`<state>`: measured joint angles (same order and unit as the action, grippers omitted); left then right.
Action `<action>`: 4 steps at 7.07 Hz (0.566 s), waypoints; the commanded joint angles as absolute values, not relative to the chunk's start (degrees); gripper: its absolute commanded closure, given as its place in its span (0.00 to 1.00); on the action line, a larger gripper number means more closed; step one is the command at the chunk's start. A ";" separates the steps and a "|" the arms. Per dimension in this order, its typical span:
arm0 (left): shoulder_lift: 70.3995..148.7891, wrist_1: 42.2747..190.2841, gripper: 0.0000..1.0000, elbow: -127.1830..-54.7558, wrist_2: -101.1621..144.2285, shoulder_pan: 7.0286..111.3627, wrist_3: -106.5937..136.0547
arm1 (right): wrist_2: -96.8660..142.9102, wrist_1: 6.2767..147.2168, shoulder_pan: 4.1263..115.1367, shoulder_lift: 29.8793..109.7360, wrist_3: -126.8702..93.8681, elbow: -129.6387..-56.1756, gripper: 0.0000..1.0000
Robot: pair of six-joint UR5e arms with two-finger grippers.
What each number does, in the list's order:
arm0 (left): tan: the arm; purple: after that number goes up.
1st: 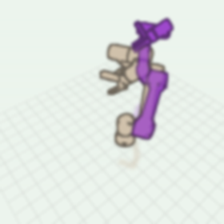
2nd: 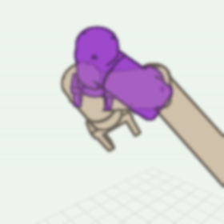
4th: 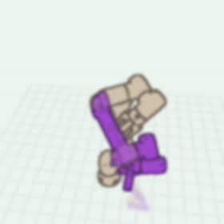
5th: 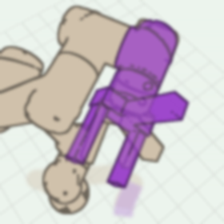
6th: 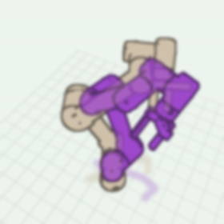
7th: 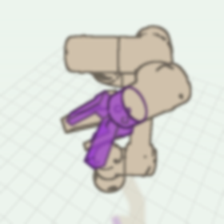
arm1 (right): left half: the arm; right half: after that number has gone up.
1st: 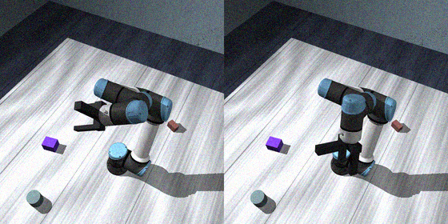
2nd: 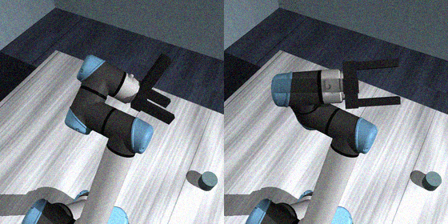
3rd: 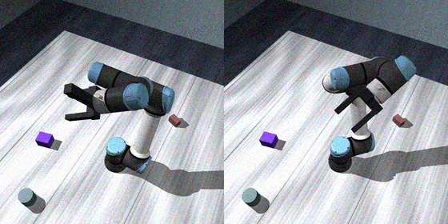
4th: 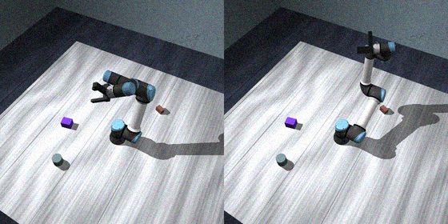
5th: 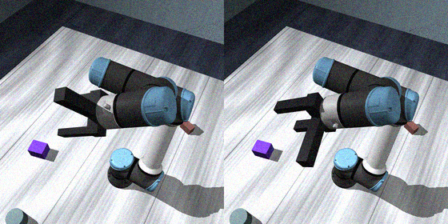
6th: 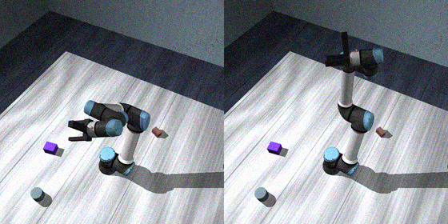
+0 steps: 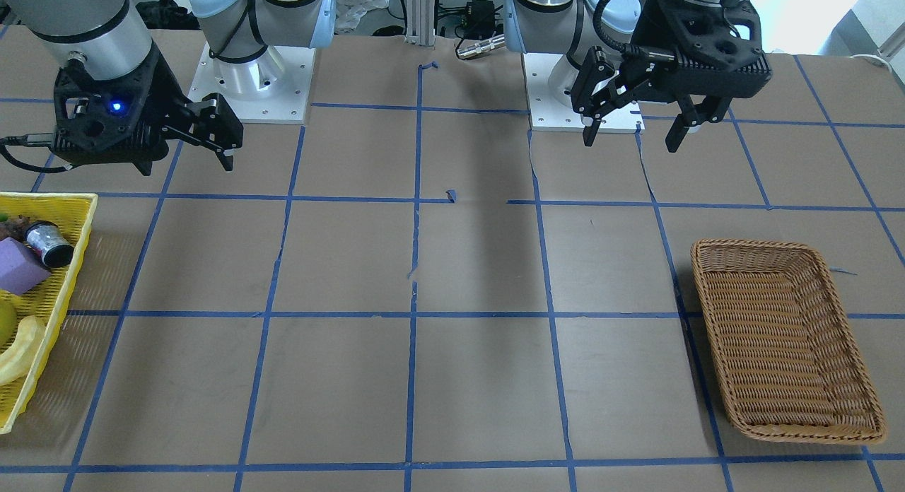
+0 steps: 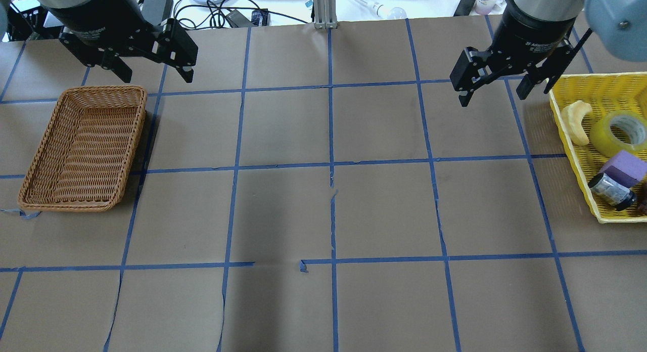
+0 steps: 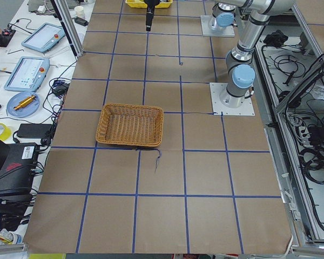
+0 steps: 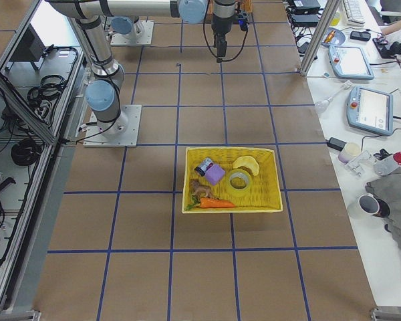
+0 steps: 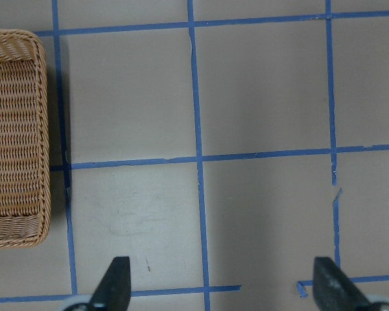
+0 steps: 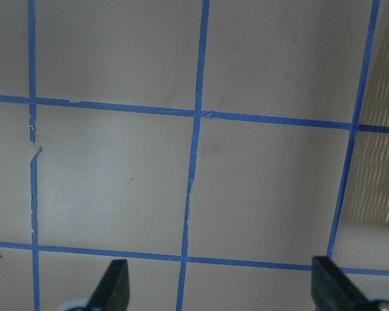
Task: Transfer tape with both arms
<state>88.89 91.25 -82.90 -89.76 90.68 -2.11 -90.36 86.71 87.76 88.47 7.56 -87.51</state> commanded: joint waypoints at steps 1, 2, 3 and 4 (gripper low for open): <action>88.68 91.32 0.00 -82.97 -89.82 90.44 -2.20 | -90.35 86.75 87.80 88.51 7.56 -87.54 0.00; 88.59 91.32 0.00 -82.97 -89.91 90.35 -2.20 | -90.53 86.75 87.80 88.51 7.56 -87.54 0.00; 88.59 91.32 0.00 -82.97 -89.91 90.35 -2.20 | -91.05 86.57 87.80 88.51 7.56 -87.54 0.00; 88.59 91.58 0.00 -82.97 -89.91 90.35 -2.20 | -91.05 86.57 87.80 88.59 7.56 -87.54 0.00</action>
